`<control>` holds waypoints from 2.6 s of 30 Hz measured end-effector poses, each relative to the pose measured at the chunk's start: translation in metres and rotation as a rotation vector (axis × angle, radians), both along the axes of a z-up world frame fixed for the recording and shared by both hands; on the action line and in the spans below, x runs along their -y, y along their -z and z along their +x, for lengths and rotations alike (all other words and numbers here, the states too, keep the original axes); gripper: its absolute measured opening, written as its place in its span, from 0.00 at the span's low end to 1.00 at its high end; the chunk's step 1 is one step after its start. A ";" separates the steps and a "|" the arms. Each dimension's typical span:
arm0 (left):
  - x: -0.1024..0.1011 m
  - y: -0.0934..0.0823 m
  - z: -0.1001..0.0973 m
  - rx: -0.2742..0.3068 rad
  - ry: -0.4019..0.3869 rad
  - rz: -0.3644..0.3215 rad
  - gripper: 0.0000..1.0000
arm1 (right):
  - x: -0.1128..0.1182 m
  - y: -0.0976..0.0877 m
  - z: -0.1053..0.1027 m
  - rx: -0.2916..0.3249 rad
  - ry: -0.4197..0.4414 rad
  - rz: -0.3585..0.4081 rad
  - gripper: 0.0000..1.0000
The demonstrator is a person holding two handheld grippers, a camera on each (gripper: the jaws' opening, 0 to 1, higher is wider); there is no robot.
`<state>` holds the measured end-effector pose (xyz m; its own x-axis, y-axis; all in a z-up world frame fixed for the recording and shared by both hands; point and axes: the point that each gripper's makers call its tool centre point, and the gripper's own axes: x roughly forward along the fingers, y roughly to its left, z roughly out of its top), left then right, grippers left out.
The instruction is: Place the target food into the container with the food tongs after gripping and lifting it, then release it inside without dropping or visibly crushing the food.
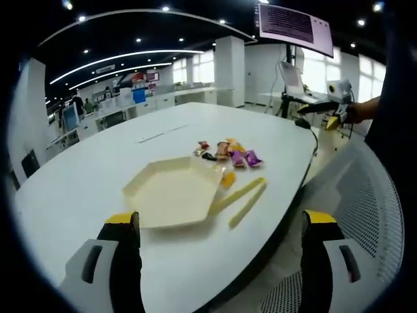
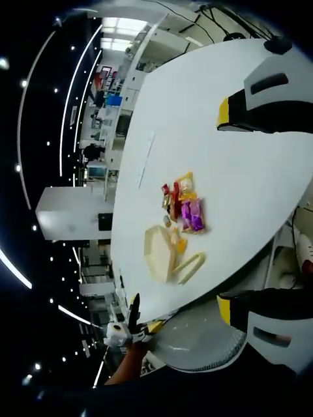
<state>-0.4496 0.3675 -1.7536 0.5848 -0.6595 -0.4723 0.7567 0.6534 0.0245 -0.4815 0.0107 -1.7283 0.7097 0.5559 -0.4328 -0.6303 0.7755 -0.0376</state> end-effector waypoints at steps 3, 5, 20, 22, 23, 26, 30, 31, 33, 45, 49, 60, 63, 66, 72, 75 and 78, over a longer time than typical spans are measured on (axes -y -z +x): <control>-0.001 0.002 0.001 -0.002 0.001 0.003 0.99 | -0.001 0.001 0.000 -0.002 -0.003 0.000 1.00; 0.002 -0.002 -0.002 -0.008 -0.001 -0.013 0.99 | -0.001 0.001 -0.001 -0.006 -0.006 -0.001 1.00; 0.006 0.006 -0.006 -0.019 0.042 0.037 0.99 | 0.003 0.004 0.002 -0.016 -0.014 -0.001 1.00; 0.006 0.006 -0.006 -0.023 0.042 0.042 0.99 | 0.004 0.007 0.002 -0.022 -0.014 0.000 1.00; 0.006 0.007 -0.006 -0.027 0.042 0.042 0.99 | 0.003 0.007 0.002 -0.023 -0.016 0.002 1.00; 0.005 0.009 -0.004 -0.033 0.037 0.060 0.99 | 0.004 0.011 0.002 -0.036 -0.017 0.009 1.00; 0.008 0.007 -0.003 -0.042 0.056 0.072 0.99 | 0.000 0.013 0.002 -0.049 -0.029 0.030 1.00; 0.009 0.007 -0.003 -0.045 0.063 0.074 0.99 | -0.001 0.014 0.002 -0.050 -0.033 0.028 1.00; 0.010 0.007 -0.002 -0.055 0.073 0.077 0.99 | -0.003 0.014 0.003 -0.050 -0.038 0.032 1.00; 0.042 -0.031 0.010 0.008 0.257 0.170 0.97 | -0.003 0.011 0.004 -0.043 -0.038 0.051 1.00; 0.052 -0.034 0.013 0.014 0.326 0.215 0.95 | -0.003 0.009 0.006 -0.039 -0.042 0.050 1.00; 0.085 -0.038 0.014 0.022 0.493 0.299 0.84 | -0.010 -0.001 0.010 -0.019 -0.055 0.062 1.00; 0.087 -0.032 0.015 0.013 0.509 0.320 0.84 | -0.010 -0.002 0.009 -0.018 -0.059 0.063 1.00; 0.085 -0.027 0.016 -0.006 0.512 0.338 0.82 | -0.010 -0.003 0.008 -0.016 -0.064 0.060 1.00; 0.083 -0.015 0.013 -0.018 0.529 0.368 0.79 | -0.006 -0.002 0.005 -0.014 -0.076 0.049 1.00; 0.083 -0.007 0.014 0.001 0.551 0.416 0.77 | -0.003 -0.001 0.005 -0.020 -0.076 0.047 1.00; 0.084 0.005 0.014 0.000 0.572 0.455 0.72 | -0.001 -0.001 0.005 -0.019 -0.069 0.053 1.00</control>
